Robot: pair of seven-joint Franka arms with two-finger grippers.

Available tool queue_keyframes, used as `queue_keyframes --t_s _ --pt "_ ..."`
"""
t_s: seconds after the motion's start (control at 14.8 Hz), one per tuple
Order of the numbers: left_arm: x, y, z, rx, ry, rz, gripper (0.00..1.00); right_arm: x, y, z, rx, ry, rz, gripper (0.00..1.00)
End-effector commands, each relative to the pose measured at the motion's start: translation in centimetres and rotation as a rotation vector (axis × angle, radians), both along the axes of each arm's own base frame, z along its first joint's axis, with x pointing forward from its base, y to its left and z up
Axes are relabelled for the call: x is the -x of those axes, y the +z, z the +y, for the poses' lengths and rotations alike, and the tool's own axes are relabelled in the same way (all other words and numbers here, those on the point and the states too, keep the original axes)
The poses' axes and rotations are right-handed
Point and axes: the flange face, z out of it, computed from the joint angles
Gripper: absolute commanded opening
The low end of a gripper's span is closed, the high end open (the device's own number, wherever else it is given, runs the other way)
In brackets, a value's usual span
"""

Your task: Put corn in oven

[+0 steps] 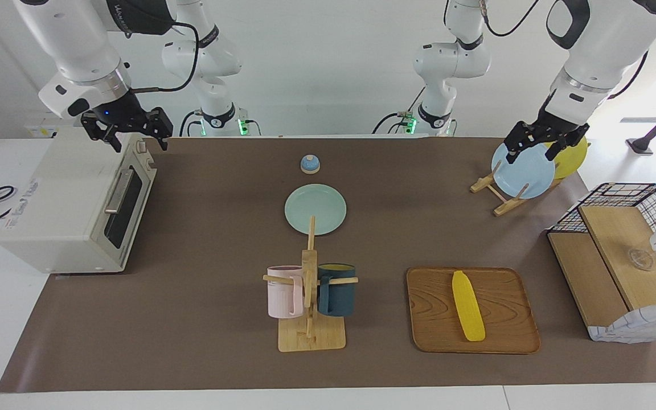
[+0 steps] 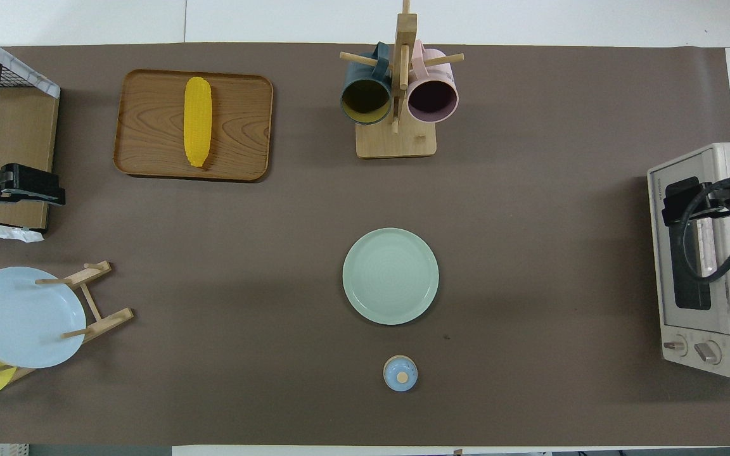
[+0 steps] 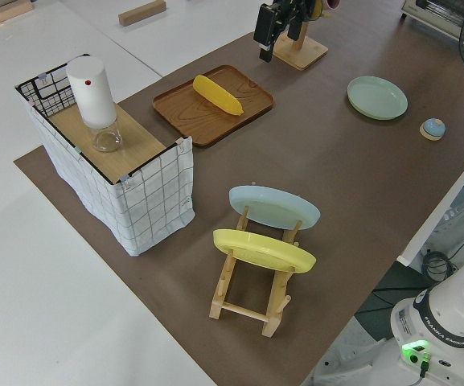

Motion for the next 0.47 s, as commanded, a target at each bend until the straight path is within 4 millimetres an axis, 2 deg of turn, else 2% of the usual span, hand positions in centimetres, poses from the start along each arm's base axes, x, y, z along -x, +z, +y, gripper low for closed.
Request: queue_keyframes --t_s 0.0,0.41 --pt "0.23 -0.11 0.35 -0.012 -0.003 -0.007 1.00 0.29 0.01 -0.27 -0.018 0.004 0.000 1.00" --pt "0.04 -0.18 0.08 -0.010 0.002 -0.019 1.00 0.37 -0.06 -0.51 -0.018 -0.004 0.003 1.00"
